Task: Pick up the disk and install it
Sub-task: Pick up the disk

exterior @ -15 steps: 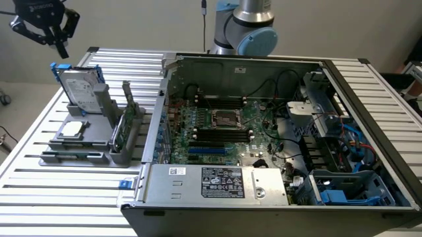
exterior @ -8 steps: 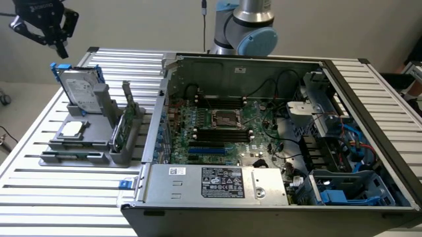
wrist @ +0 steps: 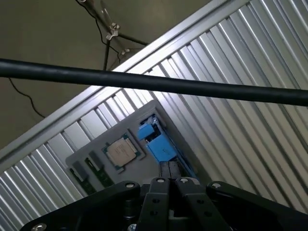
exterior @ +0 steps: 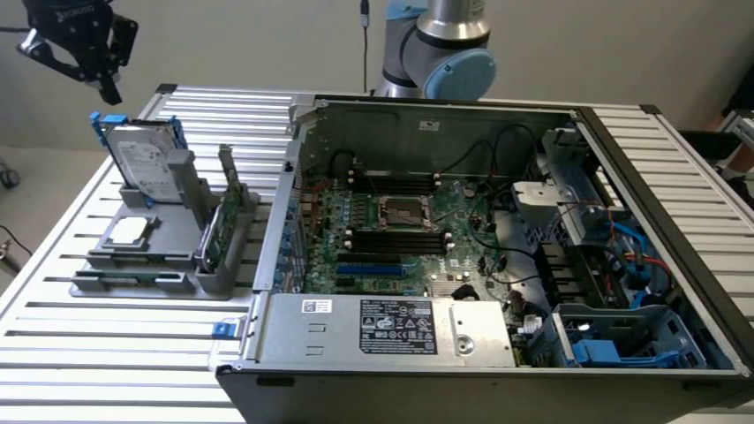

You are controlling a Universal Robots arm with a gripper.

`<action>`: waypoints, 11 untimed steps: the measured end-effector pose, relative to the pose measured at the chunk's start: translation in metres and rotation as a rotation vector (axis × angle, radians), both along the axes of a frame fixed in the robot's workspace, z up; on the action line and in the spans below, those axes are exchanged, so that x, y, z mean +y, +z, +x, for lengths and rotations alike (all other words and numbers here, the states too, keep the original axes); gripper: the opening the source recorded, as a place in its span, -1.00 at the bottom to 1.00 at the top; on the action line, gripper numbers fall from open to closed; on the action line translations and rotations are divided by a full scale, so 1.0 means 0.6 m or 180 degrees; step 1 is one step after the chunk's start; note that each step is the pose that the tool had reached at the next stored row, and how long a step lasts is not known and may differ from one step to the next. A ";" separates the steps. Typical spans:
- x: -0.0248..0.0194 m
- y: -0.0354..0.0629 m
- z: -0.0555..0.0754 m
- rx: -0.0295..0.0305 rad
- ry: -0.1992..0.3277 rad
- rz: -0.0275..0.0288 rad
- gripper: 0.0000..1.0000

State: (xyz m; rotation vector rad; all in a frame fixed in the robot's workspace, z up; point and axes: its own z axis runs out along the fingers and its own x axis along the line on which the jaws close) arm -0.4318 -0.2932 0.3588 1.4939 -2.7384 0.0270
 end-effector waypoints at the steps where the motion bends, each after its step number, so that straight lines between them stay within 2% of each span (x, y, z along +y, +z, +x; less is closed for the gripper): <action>1: 0.0000 0.000 0.000 0.0003 0.0050 0.0000 -0.79; 11: 0.0000 -0.003 -0.001 0.0011 0.0581 0.0000 -0.79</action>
